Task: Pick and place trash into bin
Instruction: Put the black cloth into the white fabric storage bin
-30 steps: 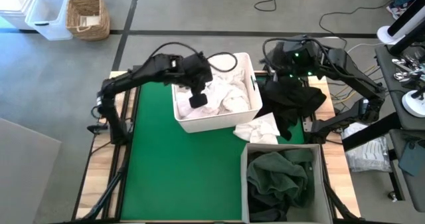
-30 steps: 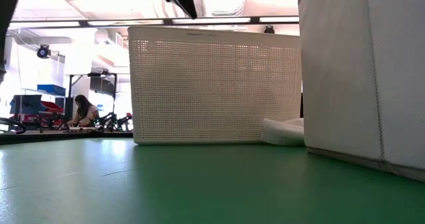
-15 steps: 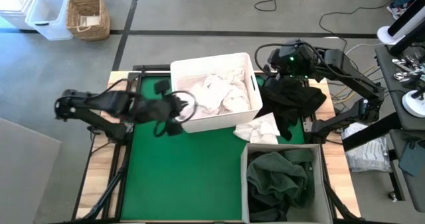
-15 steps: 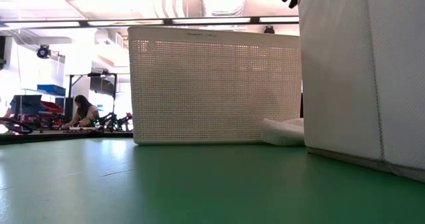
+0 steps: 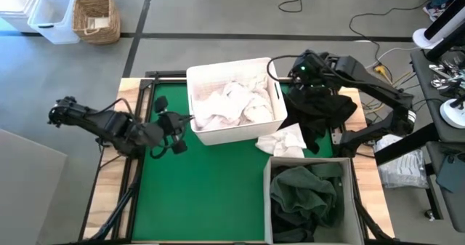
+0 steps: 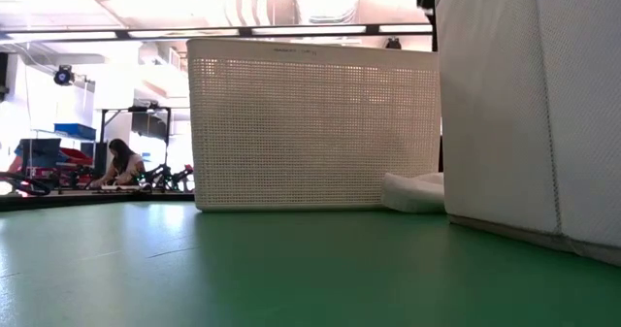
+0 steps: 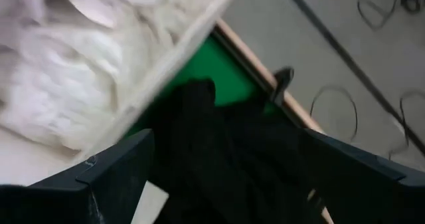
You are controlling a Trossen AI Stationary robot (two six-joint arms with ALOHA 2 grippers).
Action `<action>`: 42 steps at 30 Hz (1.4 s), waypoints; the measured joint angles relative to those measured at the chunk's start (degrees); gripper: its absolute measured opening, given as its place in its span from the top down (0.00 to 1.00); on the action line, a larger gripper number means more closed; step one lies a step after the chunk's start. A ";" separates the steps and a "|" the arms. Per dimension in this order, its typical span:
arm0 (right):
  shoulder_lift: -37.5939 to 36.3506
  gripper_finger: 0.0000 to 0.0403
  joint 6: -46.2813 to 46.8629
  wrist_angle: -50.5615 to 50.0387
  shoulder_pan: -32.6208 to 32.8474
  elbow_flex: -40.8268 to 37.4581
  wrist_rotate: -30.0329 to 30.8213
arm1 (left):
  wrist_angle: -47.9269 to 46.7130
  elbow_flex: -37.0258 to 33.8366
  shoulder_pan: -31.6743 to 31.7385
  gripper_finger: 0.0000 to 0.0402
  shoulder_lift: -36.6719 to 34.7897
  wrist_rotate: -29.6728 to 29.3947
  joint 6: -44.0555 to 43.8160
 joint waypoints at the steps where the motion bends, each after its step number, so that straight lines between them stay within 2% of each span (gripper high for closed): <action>1: 0.00 0.09 0.63 0.00 -0.47 -1.09 0.00 | -0.04 -1.15 -0.44 1.00 -0.78 -0.70 -0.54; 11: -0.02 0.09 5.04 1.55 -5.89 -12.32 -0.02 | 1.66 -7.86 -1.93 1.00 -5.30 -1.27 -2.52; 31: -0.21 0.09 6.15 15.40 -7.06 -26.77 -6.63 | -1.51 -8.25 -1.93 1.00 -6.03 -1.46 -6.93; 38: -0.11 0.09 5.62 21.10 -7.05 -30.49 -12.15 | -2.18 -8.25 -1.93 1.00 -6.03 -1.46 -7.96; 42: -0.12 0.09 5.65 23.77 -7.03 -32.13 -12.70 | -2.21 -8.25 -1.93 1.00 -6.03 -1.46 -8.00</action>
